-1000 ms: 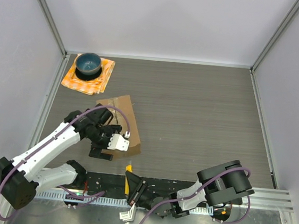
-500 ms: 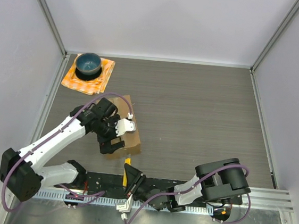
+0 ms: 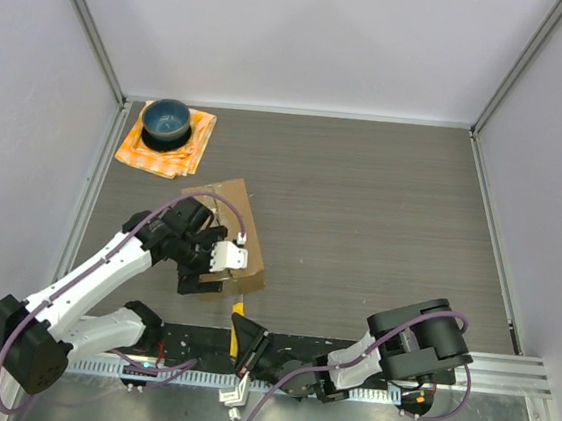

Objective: Unpack the express box
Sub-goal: Adjust the express box at the center of the board.

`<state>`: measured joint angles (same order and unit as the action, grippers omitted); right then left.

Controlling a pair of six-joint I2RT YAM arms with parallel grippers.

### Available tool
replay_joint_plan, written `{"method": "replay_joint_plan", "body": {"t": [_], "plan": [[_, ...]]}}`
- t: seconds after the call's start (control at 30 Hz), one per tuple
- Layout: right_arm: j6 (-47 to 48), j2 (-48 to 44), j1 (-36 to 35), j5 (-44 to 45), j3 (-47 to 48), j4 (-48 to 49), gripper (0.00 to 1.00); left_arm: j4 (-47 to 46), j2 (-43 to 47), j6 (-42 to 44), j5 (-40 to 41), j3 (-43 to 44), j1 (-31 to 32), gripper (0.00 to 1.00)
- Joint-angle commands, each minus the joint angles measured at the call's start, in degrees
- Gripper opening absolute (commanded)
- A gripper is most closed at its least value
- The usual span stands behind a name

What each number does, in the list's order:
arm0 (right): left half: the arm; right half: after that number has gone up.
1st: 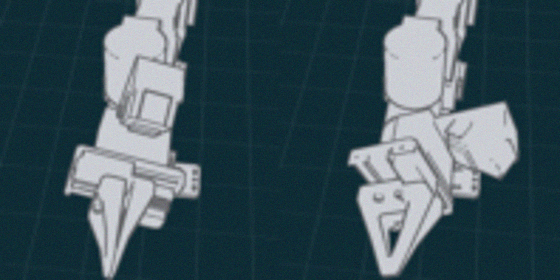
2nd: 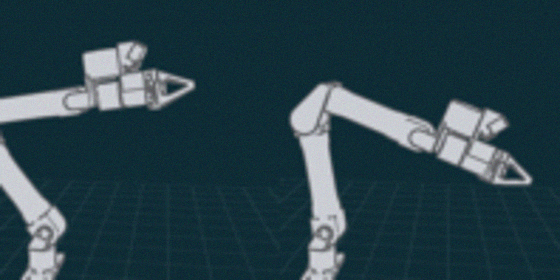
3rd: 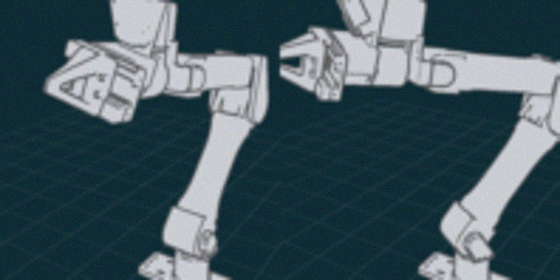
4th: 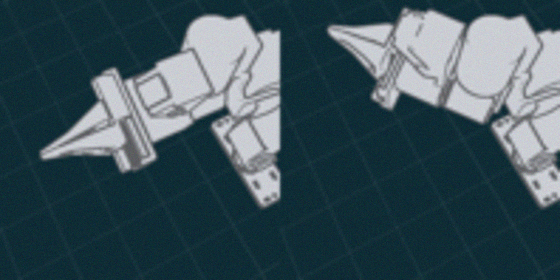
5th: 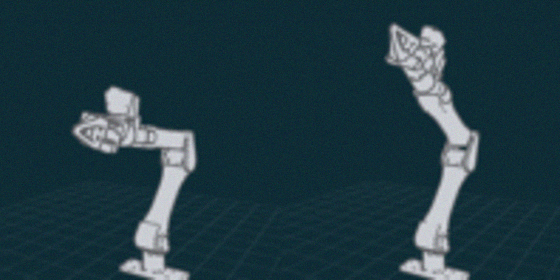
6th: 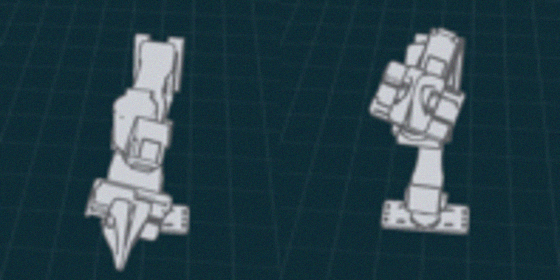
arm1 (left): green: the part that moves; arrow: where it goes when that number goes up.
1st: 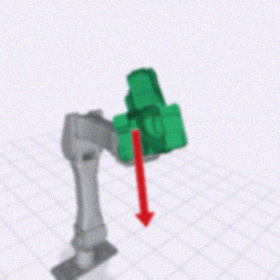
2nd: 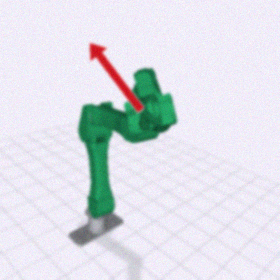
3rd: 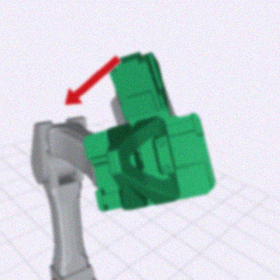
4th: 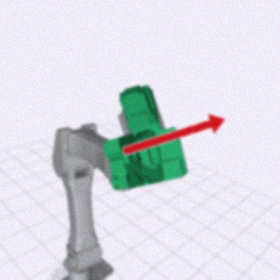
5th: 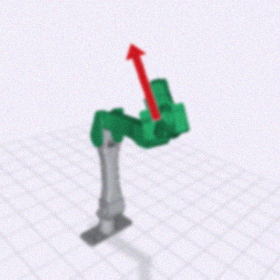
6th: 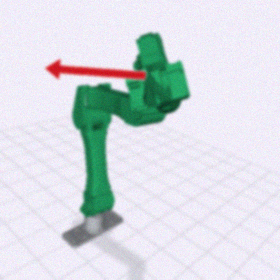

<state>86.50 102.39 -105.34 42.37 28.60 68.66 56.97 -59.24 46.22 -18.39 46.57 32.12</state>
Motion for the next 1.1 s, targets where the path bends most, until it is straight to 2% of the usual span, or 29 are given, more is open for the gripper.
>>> {"method": "replay_joint_plan", "body": {"t": [0.0,0.2,0.3,0.47,0.53,0.63,0.73,0.8,0.93,1.07], "plan": [[-1.6,-1.0,-1.2,0.3,1.9,12.6,0.01,11.5,1.1,13.3,-7.1,-2.5,1.1,1.0],[-2.1,-1.0,-2.5,1.0,2.7,11.6,0.01,17.6,0.9,21.7,-8.8,-2.1,3.2,0.99],[-2.3,-1.2,-3.0,1.4,3.0,10.9,0.01,18.4,0.3,22.9,-8.5,-1.2,4.4,0.99],[-2.4,-1.4,-2.9,1.2,3.5,9.8,0.01,11.4,0.1,12.5,-7.9,7.1,1.5,1.0],[-2.5,-1.5,-2.9,0.3,3.7,9.4,0.01,3.1,-0.6,3.2,-5.2,9.7,-2.8,1.0],[-3.5,-1.0,-2.8,-1.3,3.9,9.2,0.01,-6.6,-2.4,-2.2,-2.3,11.5,-12.7,1.0],[-5.1,-0.7,-2.2,-2.8,3.8,9.4,0.01,-11.3,-8.0,-7.4,-2.0,13.9,-20.9,1.0],[-5.1,-0.3,-1.5,-3.6,3.9,9.6,0.01,-11.3,-13.2,-9.1,-6.3,15.7,-25.1,1.0],[-5.1,1.3,-0.4,-4.7,4.5,10.9,0.01,-9.7,-19.0,-12.2,-12.4,21.7,-27.5,1.0],[-5.1,3.0,0.7,-5.6,5.4,12.9,0.01,-14.2,-24.9,-20.4,-12.7,25.8,-27.5,1.0]]}}
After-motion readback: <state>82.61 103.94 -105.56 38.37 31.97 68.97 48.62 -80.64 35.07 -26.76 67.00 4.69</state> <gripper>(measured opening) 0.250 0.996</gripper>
